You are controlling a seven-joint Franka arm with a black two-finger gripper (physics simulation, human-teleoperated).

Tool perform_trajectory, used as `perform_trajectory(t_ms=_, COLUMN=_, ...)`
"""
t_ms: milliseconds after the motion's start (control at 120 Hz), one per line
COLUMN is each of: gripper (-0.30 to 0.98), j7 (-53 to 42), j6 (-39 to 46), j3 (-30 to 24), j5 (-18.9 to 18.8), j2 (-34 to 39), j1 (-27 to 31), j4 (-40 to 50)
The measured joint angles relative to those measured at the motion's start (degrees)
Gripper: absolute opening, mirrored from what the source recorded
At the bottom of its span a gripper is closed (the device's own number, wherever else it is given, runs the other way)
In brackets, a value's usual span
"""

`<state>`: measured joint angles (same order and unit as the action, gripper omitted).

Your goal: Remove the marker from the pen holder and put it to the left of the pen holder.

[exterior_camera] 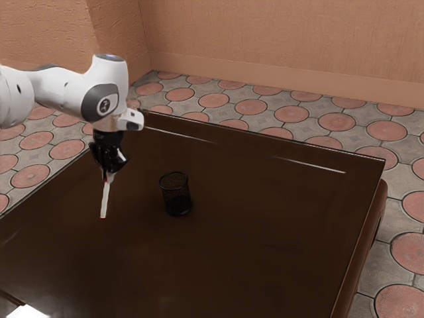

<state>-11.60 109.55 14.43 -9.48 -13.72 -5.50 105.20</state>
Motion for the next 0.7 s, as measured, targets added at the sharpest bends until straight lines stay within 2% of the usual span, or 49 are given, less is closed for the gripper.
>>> perform_trajectory(t_ms=200, gripper=-0.1, j7=-0.32, j6=-7.22, j3=0.38, j5=-3.01, j2=-4.37, j1=2.17, j4=1.51)
perform_trajectory(t_ms=417, gripper=-0.09, j7=-0.63, j6=-8.69, j3=0.41, j5=-3.95, j2=-6.23, j1=3.12, j4=3.0)
perform_trajectory(t_ms=592, gripper=0.28, j7=-1.06, j6=-8.84, j3=0.41, j5=-3.29, j2=-6.21, j1=3.2, j4=3.19)
perform_trajectory(t_ms=700, gripper=0.44, j7=-1.29, j6=-8.84, j3=0.41, j5=-3.12, j2=-6.08, j1=3.21, j4=3.19)
